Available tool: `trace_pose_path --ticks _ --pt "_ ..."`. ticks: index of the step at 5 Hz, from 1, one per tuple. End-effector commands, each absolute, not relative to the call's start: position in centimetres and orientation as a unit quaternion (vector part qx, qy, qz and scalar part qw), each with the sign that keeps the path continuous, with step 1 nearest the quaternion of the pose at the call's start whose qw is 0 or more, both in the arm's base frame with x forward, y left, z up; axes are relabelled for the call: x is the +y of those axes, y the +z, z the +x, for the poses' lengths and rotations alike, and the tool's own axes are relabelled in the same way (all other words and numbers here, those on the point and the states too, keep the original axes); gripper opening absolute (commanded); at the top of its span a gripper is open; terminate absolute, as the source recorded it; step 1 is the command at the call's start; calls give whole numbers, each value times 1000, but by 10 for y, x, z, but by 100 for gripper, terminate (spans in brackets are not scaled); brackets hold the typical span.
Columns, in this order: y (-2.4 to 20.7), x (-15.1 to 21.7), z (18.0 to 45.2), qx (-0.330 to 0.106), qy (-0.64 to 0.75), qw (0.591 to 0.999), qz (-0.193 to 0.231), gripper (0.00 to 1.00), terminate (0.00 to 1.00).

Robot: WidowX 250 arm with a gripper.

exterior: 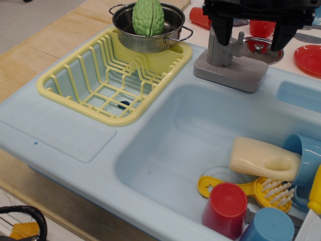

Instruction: Turn lever vertical to front

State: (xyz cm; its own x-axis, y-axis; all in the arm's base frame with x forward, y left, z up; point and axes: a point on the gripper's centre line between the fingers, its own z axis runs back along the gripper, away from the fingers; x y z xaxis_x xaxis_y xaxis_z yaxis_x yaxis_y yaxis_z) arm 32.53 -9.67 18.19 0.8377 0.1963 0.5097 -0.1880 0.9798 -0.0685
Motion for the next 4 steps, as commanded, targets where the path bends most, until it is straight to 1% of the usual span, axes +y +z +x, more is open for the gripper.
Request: trace_pose_path --ticks 1,2,3,4 --pt "193 -93 338 -276 99 956 -10 100 0" --pt "188 -89 342 -264 109 958 -2 100 0" --pt "183 -85 339 -262 124 957 -1 0 0" --pt "183 -84 337 -262 133 956 -1 0 0"
